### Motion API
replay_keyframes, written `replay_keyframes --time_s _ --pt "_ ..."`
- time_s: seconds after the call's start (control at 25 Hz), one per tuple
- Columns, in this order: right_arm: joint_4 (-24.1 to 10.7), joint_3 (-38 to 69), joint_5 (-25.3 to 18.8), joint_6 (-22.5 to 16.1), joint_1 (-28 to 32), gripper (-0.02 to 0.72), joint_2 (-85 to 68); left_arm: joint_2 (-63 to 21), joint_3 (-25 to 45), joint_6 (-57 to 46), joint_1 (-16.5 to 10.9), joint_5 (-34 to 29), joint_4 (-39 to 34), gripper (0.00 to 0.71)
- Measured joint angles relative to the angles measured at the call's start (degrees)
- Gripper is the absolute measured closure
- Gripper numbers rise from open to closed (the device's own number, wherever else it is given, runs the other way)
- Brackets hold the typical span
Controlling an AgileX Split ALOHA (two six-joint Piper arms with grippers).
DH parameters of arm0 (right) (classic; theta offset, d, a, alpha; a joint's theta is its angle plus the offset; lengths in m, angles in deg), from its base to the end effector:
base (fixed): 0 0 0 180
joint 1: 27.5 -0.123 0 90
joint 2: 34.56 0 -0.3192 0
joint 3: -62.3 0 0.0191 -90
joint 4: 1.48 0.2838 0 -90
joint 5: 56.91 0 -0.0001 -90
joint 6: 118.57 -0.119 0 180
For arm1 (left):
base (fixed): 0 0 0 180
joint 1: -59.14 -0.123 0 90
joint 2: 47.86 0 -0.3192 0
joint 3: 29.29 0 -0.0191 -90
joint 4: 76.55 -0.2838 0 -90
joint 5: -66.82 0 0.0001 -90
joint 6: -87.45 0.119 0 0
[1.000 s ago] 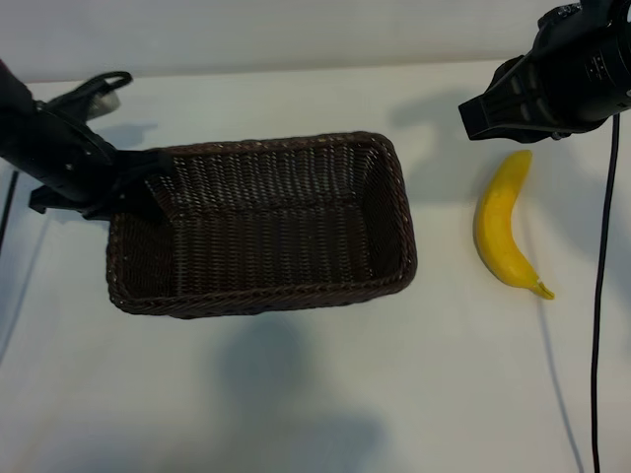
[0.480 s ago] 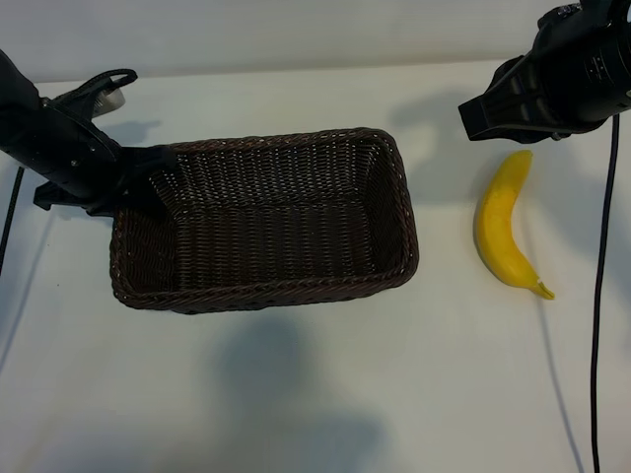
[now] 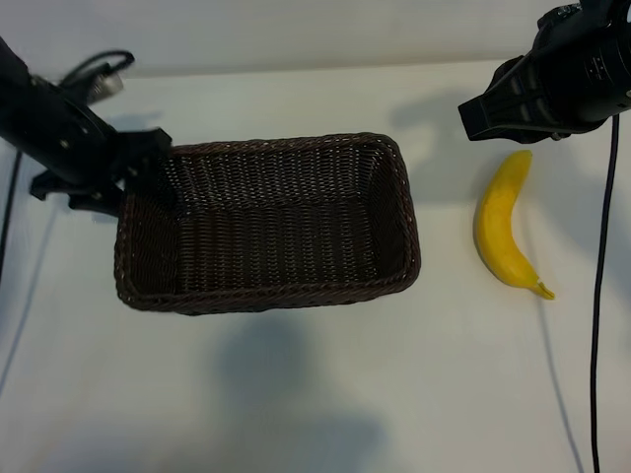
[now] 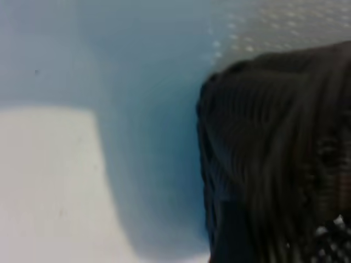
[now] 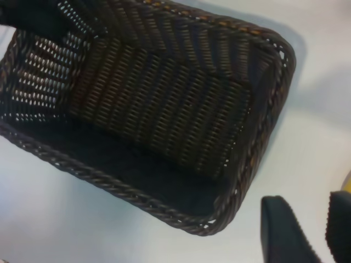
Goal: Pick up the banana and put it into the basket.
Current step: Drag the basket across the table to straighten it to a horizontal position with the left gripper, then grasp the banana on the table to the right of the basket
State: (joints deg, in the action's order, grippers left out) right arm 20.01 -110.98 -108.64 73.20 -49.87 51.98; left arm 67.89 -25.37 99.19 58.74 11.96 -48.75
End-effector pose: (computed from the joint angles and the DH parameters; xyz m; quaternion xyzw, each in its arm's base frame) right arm 0.2956 0.1587 0.3535 -0.2119 0.9151 0.2009 0.2781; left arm 0.4118 -0.0425 0.1779 -0.0323 0.9776 -0.1968 0.0675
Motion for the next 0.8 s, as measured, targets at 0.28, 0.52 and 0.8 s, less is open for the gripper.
replay_keyframes --time_s 0.28,0.52,0.8 --pt "0.1 0.0 0.1 0.0 0.0 0.457 0.0 -9.1 -7.1 -6.7 -1.9 -12.5 -10.4 0.163" --pt "0.6 0.0 0.2 0.0 0.0 0.457 0.0 -17.3 -7.3 -4.8 -4.1 -12.5 -8.9 0.163" --pt "1.1 0.0 0.4 0.0 0.0 0.457 0.0 -18.4 3.1 2.6 -4.2 -10.8 2.5 0.163"
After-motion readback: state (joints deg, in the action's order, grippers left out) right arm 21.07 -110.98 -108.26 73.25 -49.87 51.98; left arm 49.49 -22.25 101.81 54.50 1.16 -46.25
